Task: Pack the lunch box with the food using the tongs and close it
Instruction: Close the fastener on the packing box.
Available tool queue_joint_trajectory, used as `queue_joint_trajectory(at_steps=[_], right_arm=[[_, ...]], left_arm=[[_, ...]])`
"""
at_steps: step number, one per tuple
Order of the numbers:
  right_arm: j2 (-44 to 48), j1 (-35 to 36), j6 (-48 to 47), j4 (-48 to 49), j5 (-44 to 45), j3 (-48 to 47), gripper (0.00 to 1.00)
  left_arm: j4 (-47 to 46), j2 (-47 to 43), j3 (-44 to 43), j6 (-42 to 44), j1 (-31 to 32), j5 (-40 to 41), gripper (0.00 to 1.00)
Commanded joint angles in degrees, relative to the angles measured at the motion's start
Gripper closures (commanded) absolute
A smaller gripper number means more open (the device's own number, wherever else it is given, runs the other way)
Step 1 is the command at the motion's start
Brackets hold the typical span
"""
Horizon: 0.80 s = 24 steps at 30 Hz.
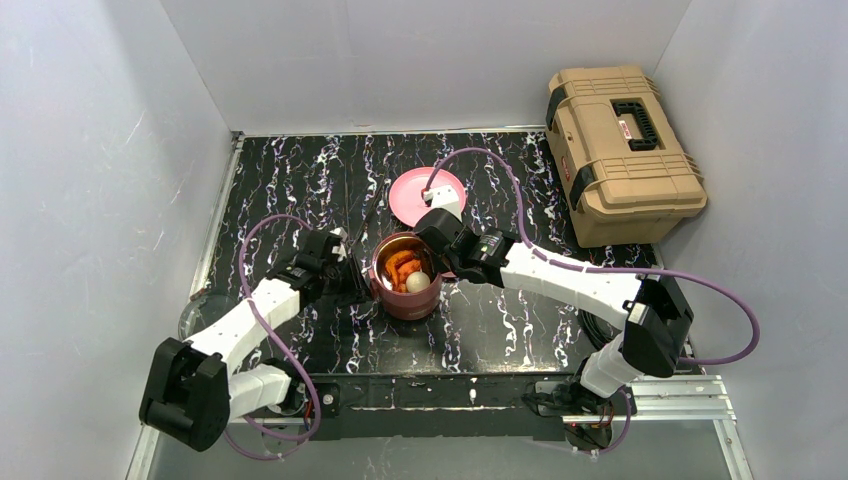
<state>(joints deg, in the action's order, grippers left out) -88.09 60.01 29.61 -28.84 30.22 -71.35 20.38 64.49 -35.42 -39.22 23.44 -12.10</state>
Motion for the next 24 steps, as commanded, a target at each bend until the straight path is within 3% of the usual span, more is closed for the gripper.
queue_joint_trajectory(at_steps=[1, 24], right_arm=[[0.1, 0.3, -0.1, 0.5, -0.4, 1.3, 0.99], [-1.8, 0.8, -0.9, 0.9, -3.2, 3.1, 0.99]], left_arm=[[-4.0, 0.1, -2.5, -0.6, 0.8, -0.9, 0.76], [-12.7, 5.1, -3.7, -3.8, 1.5, -3.4, 0.8]])
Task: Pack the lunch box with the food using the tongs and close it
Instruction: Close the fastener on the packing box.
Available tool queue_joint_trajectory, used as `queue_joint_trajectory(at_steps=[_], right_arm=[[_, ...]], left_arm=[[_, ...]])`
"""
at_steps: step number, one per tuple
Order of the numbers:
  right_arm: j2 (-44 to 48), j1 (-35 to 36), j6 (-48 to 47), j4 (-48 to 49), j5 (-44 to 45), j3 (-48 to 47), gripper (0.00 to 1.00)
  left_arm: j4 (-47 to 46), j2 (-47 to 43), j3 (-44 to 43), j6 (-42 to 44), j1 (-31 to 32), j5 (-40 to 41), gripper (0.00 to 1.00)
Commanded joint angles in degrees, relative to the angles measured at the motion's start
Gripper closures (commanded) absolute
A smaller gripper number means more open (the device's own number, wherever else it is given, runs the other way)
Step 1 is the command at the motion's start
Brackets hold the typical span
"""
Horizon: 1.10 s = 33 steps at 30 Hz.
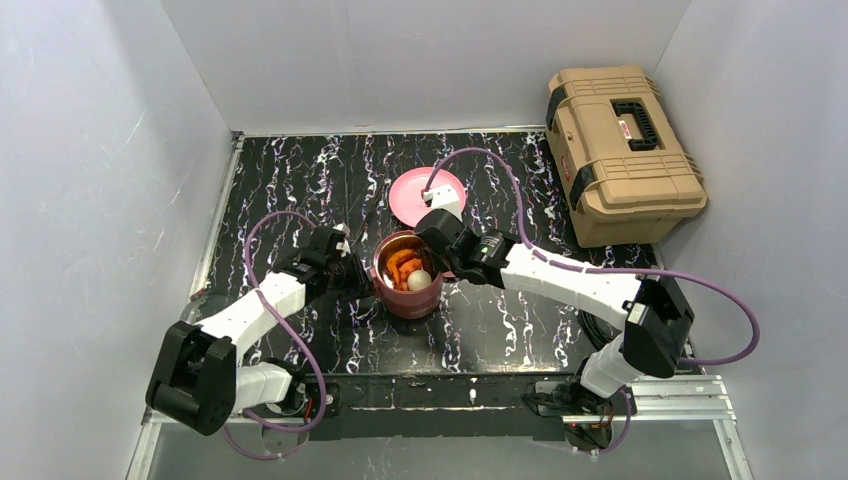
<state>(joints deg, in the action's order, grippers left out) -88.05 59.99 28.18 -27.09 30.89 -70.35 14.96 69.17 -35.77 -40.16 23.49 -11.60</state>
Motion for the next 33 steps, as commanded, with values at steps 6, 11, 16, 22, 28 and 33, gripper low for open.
queue_joint_trajectory(at_steps=[6, 11, 16, 22, 28, 33], right_arm=[[-1.9, 1.1, 1.1, -1.4, -3.5, 2.6, 0.99], [-2.0, 1.3, 1.4, -1.3, -3.4, 3.2, 0.99], [-2.1, 1.4, 1.5, -1.3, -3.2, 3.7, 0.99], [-2.4, 1.4, 1.9, -1.2, -3.5, 4.4, 0.99], [-2.8, 1.4, 1.8, -1.1, -3.9, 4.5, 0.99], [-3.1, 1.4, 1.8, -0.7, -4.7, 4.6, 0.99]], left_arm=[[-7.7, 1.5, -4.2, -4.0, 2.6, -2.8, 0.8], [-7.7, 3.3, -5.3, -4.4, 3.8, -1.9, 0.8], [-8.2, 4.6, -6.3, -4.9, 4.4, -1.1, 0.8], [-10.8, 6.2, -6.5, -5.5, 4.8, -1.4, 0.81], [-12.9, 8.2, -7.1, -5.2, 5.2, -2.1, 0.81], [-14.0, 8.9, -7.5, -5.6, 5.3, -1.8, 0.82]])
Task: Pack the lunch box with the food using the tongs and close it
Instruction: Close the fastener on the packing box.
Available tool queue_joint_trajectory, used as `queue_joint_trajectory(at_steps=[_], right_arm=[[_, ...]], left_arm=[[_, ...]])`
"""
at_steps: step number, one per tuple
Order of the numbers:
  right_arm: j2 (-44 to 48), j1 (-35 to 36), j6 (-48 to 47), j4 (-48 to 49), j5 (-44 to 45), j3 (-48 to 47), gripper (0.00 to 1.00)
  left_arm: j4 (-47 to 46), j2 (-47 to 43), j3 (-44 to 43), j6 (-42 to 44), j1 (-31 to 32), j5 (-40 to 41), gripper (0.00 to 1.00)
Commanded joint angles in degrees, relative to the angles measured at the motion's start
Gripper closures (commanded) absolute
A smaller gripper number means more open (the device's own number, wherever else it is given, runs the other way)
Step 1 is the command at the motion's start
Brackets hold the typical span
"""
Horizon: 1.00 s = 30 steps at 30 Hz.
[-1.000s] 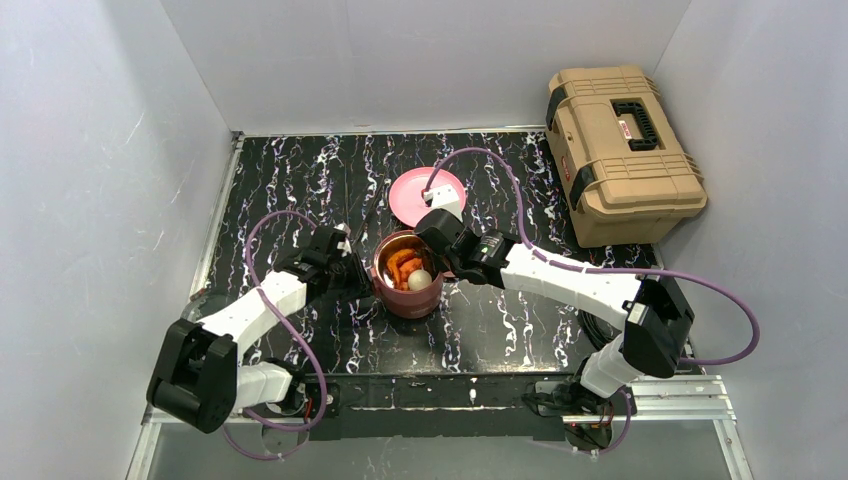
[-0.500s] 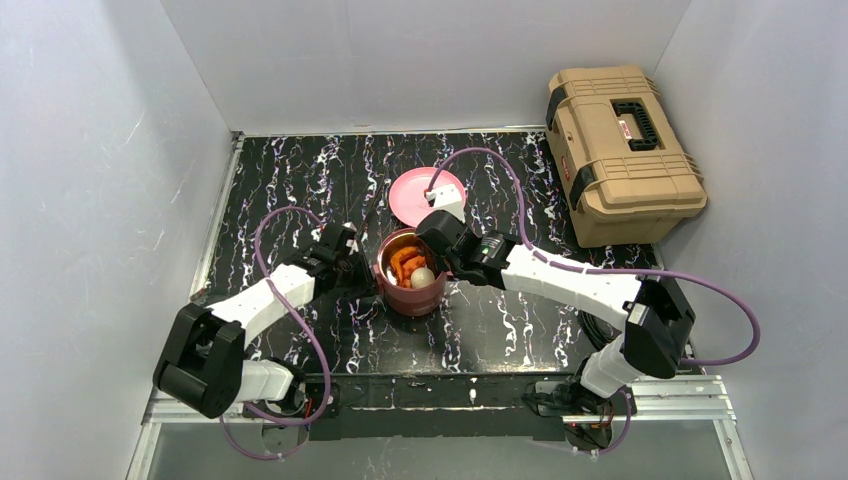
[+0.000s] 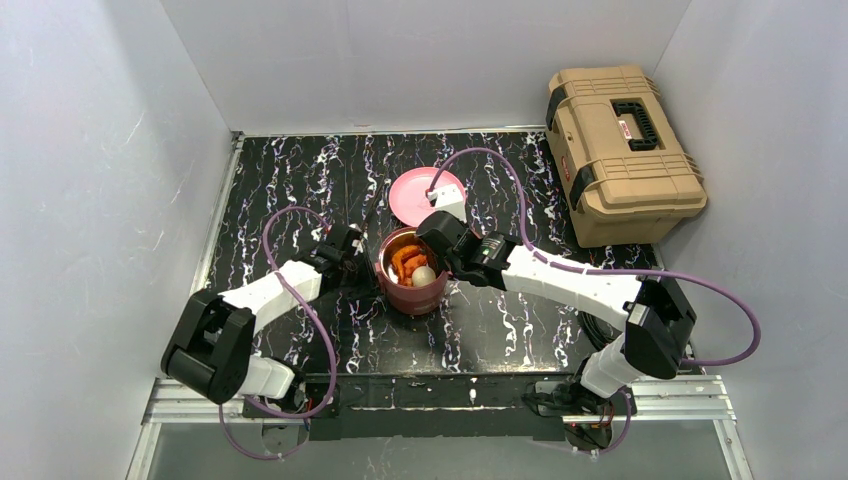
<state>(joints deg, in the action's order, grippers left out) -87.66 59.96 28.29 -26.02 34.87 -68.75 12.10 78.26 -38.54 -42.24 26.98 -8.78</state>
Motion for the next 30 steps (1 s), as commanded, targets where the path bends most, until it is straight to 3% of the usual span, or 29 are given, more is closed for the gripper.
queue_joint_trajectory(at_steps=[1, 30], right_arm=[[-3.5, 1.5, 1.7, -1.6, -8.9, 3.1, 0.99], [-4.7, 1.6, 1.3, -1.5, -10.6, 3.6, 0.99]], left_arm=[[-11.4, 0.1, -4.8, -3.7, 1.9, -4.6, 0.82], [-14.9, 7.2, -9.8, -1.5, 3.5, -5.7, 0.84]])
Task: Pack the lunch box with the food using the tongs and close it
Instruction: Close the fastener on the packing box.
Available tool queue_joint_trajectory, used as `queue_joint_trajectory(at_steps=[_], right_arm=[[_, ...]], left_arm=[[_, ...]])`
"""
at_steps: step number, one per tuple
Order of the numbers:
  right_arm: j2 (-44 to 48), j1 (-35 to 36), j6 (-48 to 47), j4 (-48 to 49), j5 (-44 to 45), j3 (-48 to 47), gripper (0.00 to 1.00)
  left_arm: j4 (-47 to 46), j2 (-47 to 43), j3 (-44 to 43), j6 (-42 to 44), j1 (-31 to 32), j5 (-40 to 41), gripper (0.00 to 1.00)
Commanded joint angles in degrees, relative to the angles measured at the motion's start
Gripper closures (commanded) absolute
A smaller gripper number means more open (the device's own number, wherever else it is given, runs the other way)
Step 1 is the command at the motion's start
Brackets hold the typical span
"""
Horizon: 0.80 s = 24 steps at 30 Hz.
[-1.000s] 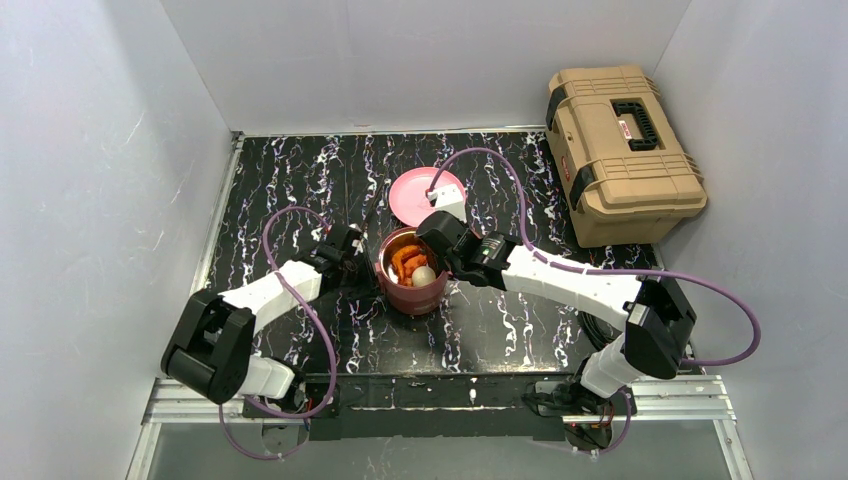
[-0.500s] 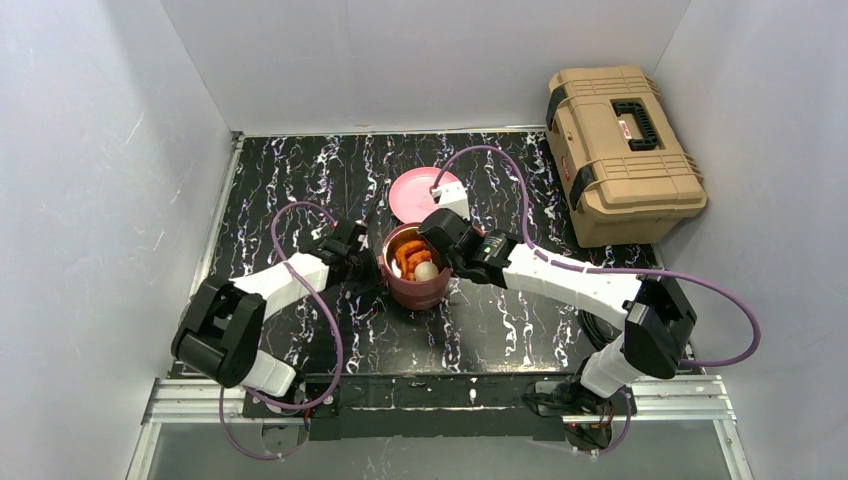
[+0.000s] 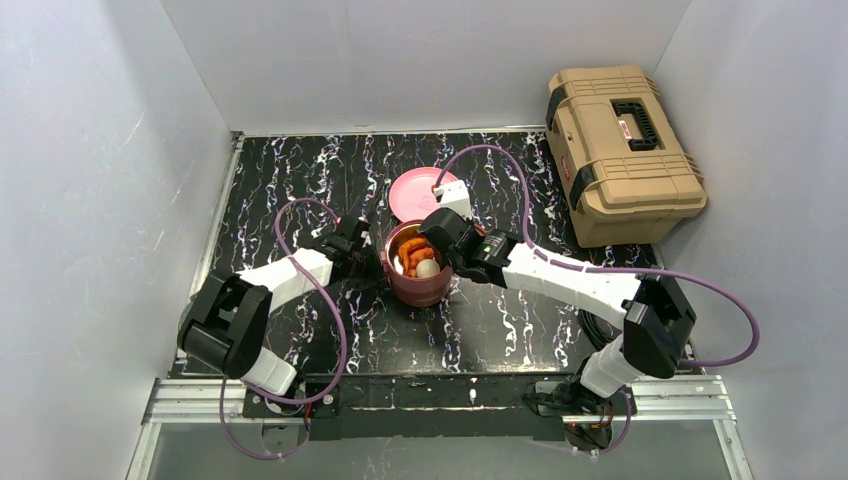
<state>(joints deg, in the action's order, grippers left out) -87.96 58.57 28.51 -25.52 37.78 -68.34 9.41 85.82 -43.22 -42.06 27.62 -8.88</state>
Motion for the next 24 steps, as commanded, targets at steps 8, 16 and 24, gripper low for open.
queue_joint_trajectory(at_steps=[8, 16, 24], right_arm=[[-3.9, 3.0, 1.9, -3.3, -11.4, 2.6, 0.99], [-3.1, 3.0, 0.1, -8.2, -4.1, -1.8, 0.99], [-5.0, 3.0, -0.9, -12.1, -0.6, -6.0, 0.99]], left_arm=[[-11.7, -0.8, -5.5, 0.5, 3.7, -4.4, 0.87], [1.5, -8.7, -5.2, 4.0, 3.6, 2.4, 0.8], [8.5, -14.0, -4.0, 4.8, 2.8, 7.6, 0.79]])
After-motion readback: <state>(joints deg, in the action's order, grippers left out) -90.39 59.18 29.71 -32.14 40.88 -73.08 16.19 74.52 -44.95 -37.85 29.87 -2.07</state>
